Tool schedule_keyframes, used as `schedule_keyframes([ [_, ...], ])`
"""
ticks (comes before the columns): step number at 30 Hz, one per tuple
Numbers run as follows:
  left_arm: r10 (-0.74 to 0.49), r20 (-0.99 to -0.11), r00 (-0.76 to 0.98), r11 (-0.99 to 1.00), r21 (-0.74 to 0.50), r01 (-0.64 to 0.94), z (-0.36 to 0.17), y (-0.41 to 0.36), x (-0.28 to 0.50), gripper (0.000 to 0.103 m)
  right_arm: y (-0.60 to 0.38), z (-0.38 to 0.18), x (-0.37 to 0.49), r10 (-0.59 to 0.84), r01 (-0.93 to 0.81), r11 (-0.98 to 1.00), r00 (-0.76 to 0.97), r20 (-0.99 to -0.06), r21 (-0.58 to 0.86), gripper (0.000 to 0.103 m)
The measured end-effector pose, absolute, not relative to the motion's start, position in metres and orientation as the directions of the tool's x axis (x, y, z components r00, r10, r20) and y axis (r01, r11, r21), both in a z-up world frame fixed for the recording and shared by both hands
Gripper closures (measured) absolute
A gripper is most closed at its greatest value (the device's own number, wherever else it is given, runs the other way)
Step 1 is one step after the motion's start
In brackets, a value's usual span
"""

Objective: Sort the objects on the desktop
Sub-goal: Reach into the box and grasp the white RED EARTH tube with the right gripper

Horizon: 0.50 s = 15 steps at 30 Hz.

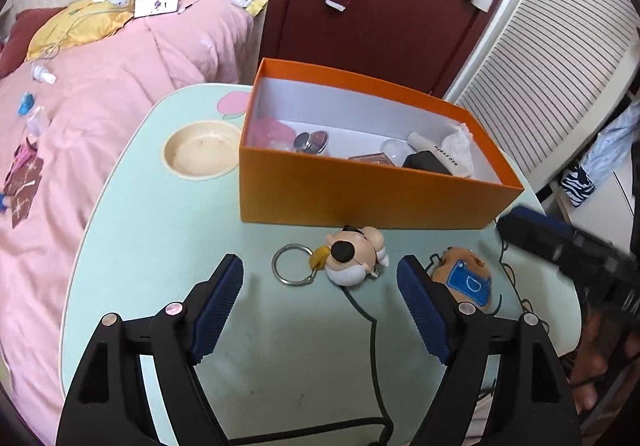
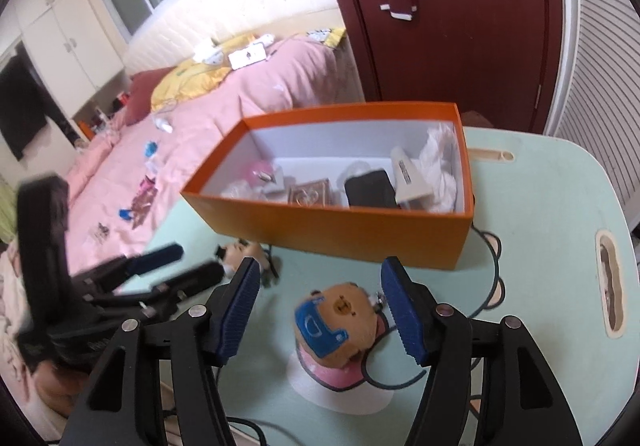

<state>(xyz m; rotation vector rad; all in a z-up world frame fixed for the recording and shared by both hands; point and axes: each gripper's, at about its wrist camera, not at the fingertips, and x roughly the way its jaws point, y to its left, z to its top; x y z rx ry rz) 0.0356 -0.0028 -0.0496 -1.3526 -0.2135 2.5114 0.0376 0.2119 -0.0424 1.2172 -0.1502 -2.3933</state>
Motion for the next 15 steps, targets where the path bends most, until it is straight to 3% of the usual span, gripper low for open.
schedule_keyframes([
  [9, 0.317, -0.79, -0.525, -0.948, -0.261, -0.181, -0.048, -0.009, 0.042, 0.024, 0.207, -0.008, -0.031, -0.391, 0.378, -0.898, -0.447, -0.804, 0.226, 0.041],
  [11, 0.323, -0.79, -0.521, -0.946, -0.264, -0.186, -0.049, -0.008, 0.042, 0.023, 0.2, -0.008, -0.057, -0.366, 0.391, -0.897, -0.401, -0.84, 0.204, 0.048],
  [13, 0.328, -0.787, -0.523, -0.945, -0.266, -0.192, -0.048, -0.008, 0.042, 0.024, 0.188, -0.014, -0.083, -0.317, 0.405, -0.899, -0.341, -0.885, 0.166, 0.066],
  [15, 0.33, -0.783, -0.528, -0.944, -0.267, -0.195, -0.047, -0.007, 0.042, 0.024, 0.175, -0.024, -0.105, -0.266, 0.427, -0.896, -0.289, -0.92, 0.126, 0.07],
])
